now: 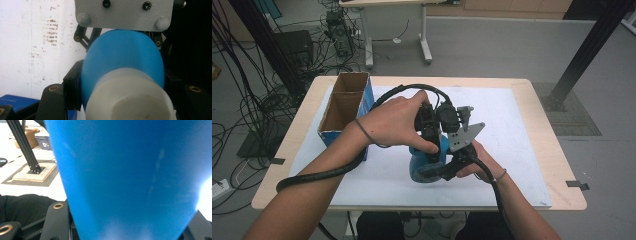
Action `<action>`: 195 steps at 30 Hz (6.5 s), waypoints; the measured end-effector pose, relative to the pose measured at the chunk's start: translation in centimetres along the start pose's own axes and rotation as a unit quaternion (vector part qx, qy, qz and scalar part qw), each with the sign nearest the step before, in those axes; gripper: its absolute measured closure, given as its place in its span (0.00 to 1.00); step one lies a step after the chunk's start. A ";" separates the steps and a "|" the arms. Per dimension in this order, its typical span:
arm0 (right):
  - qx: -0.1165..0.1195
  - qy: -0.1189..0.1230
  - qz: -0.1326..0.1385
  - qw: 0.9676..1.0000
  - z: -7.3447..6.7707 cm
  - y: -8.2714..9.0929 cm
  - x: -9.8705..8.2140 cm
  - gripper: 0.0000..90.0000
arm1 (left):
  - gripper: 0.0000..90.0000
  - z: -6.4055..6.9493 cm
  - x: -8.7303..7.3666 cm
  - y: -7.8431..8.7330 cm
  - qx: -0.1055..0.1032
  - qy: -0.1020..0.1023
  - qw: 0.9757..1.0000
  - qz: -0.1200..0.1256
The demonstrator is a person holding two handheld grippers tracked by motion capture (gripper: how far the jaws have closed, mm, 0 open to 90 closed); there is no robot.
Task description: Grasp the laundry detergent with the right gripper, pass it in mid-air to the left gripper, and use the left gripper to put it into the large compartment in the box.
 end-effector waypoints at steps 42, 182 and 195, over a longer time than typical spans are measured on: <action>-0.017 -0.047 0.041 0.998 -0.4 0.2 -1.7 0.21 | 0.42 0.0 0.4 0.0 -0.003 0.017 1.000 -0.002; -0.228 -0.162 0.063 0.958 -8.1 11.8 -12.7 0.06 | 0.42 -4.5 -1.7 5.6 0.001 0.396 0.917 0.036; -0.229 -0.160 0.072 0.958 -8.2 11.5 -13.0 0.06 | 0.42 -5.1 -2.4 8.1 0.005 0.419 0.907 0.042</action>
Point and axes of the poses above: each handheld gripper's, and its own axes: y roughly backward along the jaws, x roughly out of its top, z roughly to its right, the point moved 4 cm from there along -y, roughly forward along the jaws, and after that the axes turned 6 degrees about -z, right-handed, at the moved point
